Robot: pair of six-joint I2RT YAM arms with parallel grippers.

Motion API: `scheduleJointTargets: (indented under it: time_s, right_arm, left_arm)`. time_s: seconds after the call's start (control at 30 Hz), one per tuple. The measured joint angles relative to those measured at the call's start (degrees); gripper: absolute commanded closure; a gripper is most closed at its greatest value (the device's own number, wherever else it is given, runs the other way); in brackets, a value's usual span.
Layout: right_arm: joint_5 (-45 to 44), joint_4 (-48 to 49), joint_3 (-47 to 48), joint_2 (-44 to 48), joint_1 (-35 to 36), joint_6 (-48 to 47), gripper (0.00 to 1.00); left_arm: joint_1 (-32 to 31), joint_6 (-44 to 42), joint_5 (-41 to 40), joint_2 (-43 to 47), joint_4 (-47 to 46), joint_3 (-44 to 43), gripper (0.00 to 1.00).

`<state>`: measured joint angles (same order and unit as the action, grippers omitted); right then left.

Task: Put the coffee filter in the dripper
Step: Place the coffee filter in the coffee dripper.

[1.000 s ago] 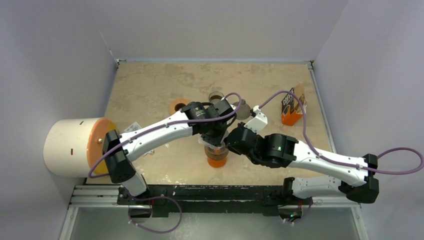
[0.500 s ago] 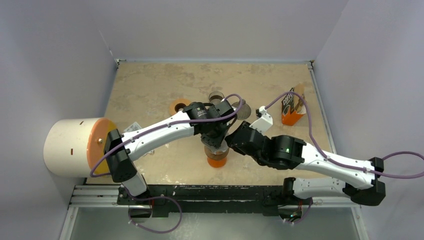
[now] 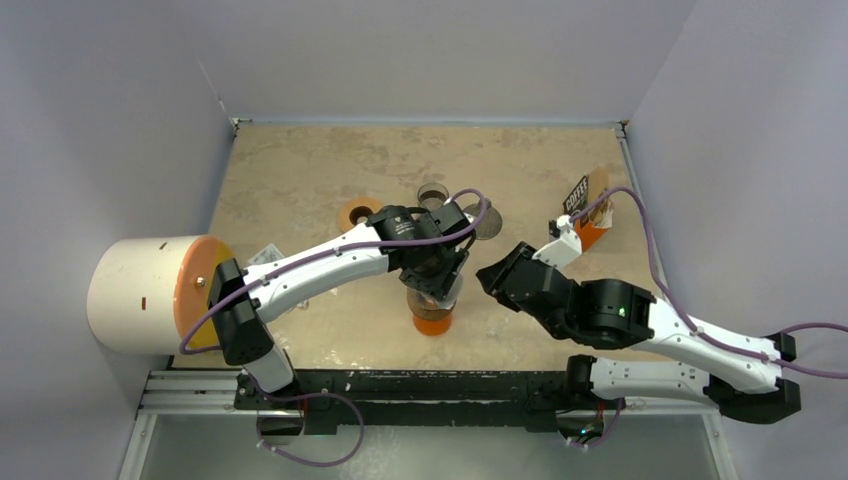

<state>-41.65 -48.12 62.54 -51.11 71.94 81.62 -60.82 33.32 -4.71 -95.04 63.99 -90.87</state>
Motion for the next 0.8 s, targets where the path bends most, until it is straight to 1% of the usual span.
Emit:
scheduleJointTargets:
  time_s: [0.1, 0.23, 0.47, 0.63, 0.67, 0.8]
  right_arm:
    - [-0.74, -0.7, 0.0, 0.9, 0.0, -0.17, 0.64]
    - [-0.96, -1.11, -0.11, 1.01, 0.0, -0.31, 0.64]
    - [-0.98, -1.22, -0.22, 0.94, 0.0, -0.7, 0.64]
    - [-1.16, -1.09, -0.66, 0.94, 0.0, -0.79, 0.64]
    - [-1.18, -1.07, -0.85, 0.94, 0.0, -0.81, 0.64]
    - [-1.29, -0.98, -1.01, 0.94, 0.0, -0.83, 0.64]
  left_arm:
    - [0.0, 0.0, -0.02, 0.0, -0.13, 0.0, 0.53]
    - [0.0, 0.0, 0.02, 0.0, -0.17, 0.0, 0.6]
    - [0.0, -0.15, 0.7, 0.0, -0.35, 0.0, 0.84]
    - [0.0, -0.15, 1.07, 0.0, -0.55, 0.0, 0.98]
    - [0.0, -0.13, 1.09, 0.0, -0.55, 0.0, 1.0]
    - [0.0, -0.13, 1.07, 0.02, -0.92, 0.28, 1.0]
